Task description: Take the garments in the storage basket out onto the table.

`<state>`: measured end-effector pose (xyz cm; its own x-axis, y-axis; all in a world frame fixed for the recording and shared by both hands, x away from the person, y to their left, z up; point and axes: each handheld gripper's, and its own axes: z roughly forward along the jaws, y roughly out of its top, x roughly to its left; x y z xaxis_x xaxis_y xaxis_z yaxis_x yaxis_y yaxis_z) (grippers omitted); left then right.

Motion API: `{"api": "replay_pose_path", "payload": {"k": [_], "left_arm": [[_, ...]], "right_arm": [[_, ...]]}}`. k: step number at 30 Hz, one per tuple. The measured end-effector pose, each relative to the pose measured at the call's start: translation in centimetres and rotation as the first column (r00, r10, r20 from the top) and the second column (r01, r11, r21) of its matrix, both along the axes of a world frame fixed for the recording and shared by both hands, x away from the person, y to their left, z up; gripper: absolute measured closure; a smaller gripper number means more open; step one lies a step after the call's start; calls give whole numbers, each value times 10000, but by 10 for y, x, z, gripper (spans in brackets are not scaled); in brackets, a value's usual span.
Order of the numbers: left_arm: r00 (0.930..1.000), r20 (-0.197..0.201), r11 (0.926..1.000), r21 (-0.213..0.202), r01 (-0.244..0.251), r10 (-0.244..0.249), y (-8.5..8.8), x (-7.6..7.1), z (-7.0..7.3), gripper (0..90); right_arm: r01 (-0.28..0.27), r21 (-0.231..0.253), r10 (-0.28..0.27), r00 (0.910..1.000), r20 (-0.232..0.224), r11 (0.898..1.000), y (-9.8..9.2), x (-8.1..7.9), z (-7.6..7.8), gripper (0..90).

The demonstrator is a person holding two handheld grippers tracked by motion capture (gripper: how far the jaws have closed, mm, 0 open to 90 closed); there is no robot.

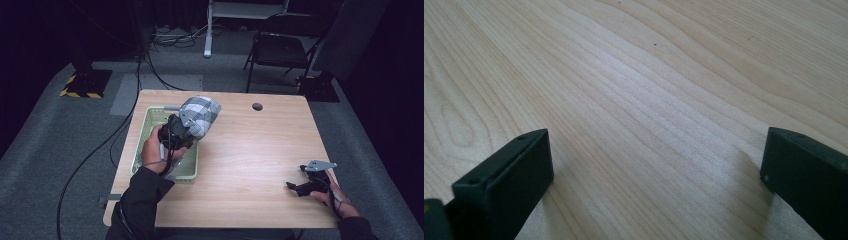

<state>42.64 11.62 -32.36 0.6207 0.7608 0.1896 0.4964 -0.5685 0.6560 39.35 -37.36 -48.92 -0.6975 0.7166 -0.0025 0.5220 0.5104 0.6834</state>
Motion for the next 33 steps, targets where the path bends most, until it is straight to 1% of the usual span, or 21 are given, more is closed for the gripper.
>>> {"api": "replay_pose_path", "payload": {"k": [5,7,10,16,17,20,21,24,28,31,33], "left_arm": [[9999,24,9999,-13,112,-112,-8,-3,7,527],[9999,65,9999,-78,132,-132,-11,-4,9,527],[9998,10,9996,-236,185,-184,-16,-5,12,527],[9993,-73,9990,-270,354,-356,-27,-6,15,527],[9992,-58,9988,-311,383,-385,-29,-7,16,526],[9988,-101,9967,-661,480,-488,-32,-7,19,526],[9987,-93,9963,-708,488,-496,-33,-7,19,526],[9984,-117,9961,-692,552,-561,-39,-8,21,526],[9964,-196,9946,-650,815,-829,-47,-8,21,525],[9965,-259,9941,-754,775,-797,-53,-7,21,525],[9958,-310,9938,-732,832,-857,-56,-6,21,525]], "right_arm": [[0,-3,0,10000,-1,10000,0,0,0,5],[1,-2,-1,10000,-2,10000,0,0,0,5],[1,-2,-1,10000,-2,10000,0,0,0,5],[9,9,-9,10000,-6,10000,0,0,0,5],[10,9,-10,10000,-6,10000,0,0,0,5],[10,10,-10,10000,-5,10000,0,0,0,5],[8,7,-8,10000,-5,10000,0,0,0,5],[12,11,-12,10000,-10,10000,0,0,0,5],[13,11,-13,10000,-11,10000,0,0,0,5],[12,11,-12,10000,-11,10000,0,0,0,5],[13,12,-13,10000,-11,10000,0,0,0,5]]}}
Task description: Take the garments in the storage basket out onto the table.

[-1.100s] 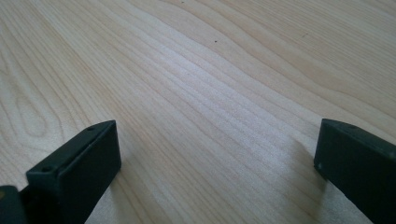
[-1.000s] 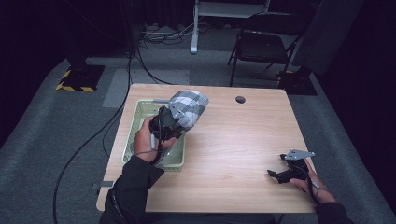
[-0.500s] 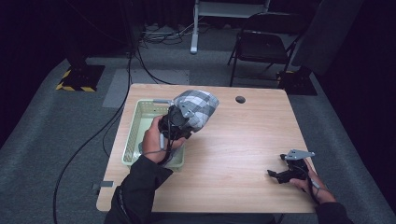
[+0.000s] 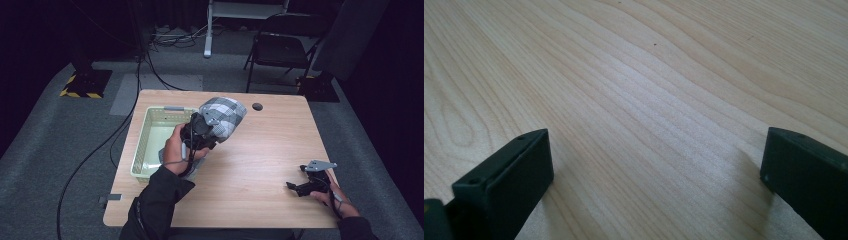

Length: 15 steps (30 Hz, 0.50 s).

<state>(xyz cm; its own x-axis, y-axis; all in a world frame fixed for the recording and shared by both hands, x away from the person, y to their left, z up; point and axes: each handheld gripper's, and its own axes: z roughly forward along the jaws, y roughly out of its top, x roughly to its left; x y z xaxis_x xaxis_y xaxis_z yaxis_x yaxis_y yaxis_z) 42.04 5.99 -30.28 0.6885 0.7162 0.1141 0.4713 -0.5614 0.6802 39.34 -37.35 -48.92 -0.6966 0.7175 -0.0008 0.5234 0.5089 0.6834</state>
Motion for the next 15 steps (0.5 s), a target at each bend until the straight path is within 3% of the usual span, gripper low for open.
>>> {"api": "replay_pose_path", "payload": {"k": [15], "left_arm": [[9986,-262,9987,204,465,-460,-34,4,-3,524]], "right_arm": [[-3,-1,3,10000,6,10000,0,0,0,5]]}}
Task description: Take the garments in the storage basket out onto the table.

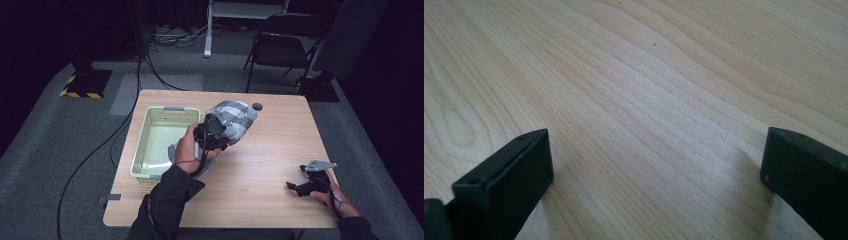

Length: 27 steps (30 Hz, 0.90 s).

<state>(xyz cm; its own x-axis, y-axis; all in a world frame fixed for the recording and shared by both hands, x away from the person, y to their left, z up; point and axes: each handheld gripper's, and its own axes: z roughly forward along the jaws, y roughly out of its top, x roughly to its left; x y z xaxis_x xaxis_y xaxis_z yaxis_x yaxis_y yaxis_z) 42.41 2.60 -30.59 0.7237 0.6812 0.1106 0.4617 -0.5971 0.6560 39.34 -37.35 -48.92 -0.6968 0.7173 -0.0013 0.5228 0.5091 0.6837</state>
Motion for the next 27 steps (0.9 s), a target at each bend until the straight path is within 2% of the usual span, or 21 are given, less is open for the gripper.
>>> {"api": "replay_pose_path", "payload": {"k": [16,21,27], "left_arm": [[9980,-498,9990,163,406,-397,-37,4,-10,523],[9954,-738,9981,-111,611,-618,-43,6,-14,523],[9929,-945,9974,-144,707,-718,-52,6,-20,523]], "right_arm": [[-7,-4,7,10000,11,10000,0,0,0,5],[-6,-3,6,10000,10,10000,0,0,0,5],[-6,-5,6,10000,11,10000,0,0,0,5]]}}
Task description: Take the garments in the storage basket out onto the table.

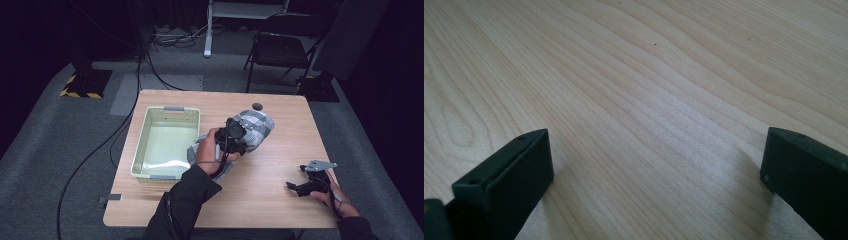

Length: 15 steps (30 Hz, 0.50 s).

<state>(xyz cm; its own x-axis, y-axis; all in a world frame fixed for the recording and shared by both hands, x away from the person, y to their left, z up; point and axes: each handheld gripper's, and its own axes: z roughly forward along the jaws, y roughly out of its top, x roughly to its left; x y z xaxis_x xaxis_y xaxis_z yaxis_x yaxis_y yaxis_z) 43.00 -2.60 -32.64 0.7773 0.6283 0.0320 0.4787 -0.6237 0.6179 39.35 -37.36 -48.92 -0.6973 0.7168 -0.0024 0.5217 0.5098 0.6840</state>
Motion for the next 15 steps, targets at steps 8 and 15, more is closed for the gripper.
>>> {"api": "replay_pose_path", "payload": {"k": [8,15], "left_arm": [[9984,-556,9999,57,-125,128,-12,5,-16,522],[9962,-854,9997,149,-179,191,-18,8,-34,520]], "right_arm": [[-3,-1,3,10000,4,10000,0,0,0,5],[-12,-6,12,10000,-9,10000,0,0,0,5]]}}
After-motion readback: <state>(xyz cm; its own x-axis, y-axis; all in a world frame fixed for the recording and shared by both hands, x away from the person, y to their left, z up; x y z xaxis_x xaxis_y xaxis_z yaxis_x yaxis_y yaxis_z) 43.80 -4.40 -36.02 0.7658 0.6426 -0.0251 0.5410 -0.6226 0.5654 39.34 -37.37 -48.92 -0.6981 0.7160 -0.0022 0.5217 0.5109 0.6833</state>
